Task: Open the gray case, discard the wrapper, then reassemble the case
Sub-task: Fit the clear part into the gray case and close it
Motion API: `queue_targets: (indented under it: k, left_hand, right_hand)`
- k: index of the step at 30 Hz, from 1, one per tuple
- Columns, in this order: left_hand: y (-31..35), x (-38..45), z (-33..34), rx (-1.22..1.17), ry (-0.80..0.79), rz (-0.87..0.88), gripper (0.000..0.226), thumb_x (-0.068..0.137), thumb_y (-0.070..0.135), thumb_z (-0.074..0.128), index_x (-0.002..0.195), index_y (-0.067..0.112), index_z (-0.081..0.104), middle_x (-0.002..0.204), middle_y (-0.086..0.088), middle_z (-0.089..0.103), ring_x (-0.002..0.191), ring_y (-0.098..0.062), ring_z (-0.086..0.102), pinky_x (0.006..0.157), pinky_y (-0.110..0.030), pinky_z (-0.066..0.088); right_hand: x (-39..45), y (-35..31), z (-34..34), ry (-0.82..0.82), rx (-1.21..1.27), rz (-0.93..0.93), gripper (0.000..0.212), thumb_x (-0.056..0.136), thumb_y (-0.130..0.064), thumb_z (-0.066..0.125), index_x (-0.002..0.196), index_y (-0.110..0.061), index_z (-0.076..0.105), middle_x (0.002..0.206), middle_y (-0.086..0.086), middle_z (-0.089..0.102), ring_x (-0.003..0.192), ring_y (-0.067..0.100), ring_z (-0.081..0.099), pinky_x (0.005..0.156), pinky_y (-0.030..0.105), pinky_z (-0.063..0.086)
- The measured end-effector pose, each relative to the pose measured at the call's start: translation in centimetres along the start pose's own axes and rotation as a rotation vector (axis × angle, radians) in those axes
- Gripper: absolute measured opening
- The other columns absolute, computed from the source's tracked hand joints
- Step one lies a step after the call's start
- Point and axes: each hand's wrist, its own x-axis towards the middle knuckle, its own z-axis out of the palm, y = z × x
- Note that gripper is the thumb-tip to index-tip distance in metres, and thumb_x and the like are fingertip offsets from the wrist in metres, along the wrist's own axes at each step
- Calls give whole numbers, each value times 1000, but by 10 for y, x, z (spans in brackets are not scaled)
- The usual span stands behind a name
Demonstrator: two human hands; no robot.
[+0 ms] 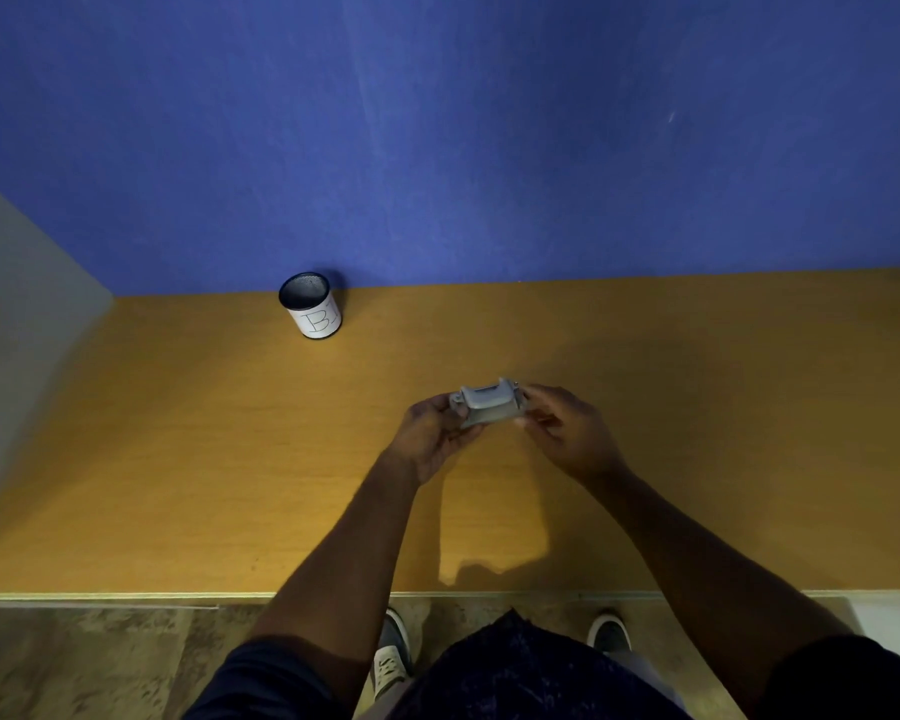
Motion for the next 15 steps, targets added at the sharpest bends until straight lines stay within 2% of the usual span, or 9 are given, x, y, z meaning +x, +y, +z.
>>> queue_targets:
  k: [3,6,10,12,15]
  left_hand:
    - [-6,2,-2,53,31,2,27,98,-5,53,124,-3,60,117,-18,63,104,-29,64,65,-22,61]
    - [-14,2,-2,120,35,8,34,97,-2,57,130,-7,58,121,-19,62,111,-29,60,66,-21,61]
    - [-23,3,-4,196,15,37,33,99,2,57,130,-6,59,120,-19,64,112,-29,62,69,-22,62]
    - [-24,3,-7,216,17,41,33,100,4,55,131,-5,59,119,-18,66,104,-25,67,70,-23,62]
    - [-27,4,-8,306,65,65,31,100,3,55,129,-6,60,109,-19,68,75,-12,73,65,-21,61]
  right_hand:
    - [-2,-1,-3,36,263,292,29,95,-20,64,123,-11,64,107,5,74,88,6,72,75,22,59]
    - [1,-1,-1,-2,534,509,32,97,-7,59,129,-1,60,110,20,71,76,15,74,65,22,60]
    - [0,-1,-6,-49,697,606,30,95,-1,59,124,6,62,112,26,69,79,22,71,67,22,62]
    - [-1,1,-6,-72,699,637,29,92,1,62,121,7,63,111,27,70,80,22,70,68,21,61]
    - [-2,3,-1,-82,668,657,30,90,9,61,120,15,60,109,34,66,82,26,66,68,20,60]
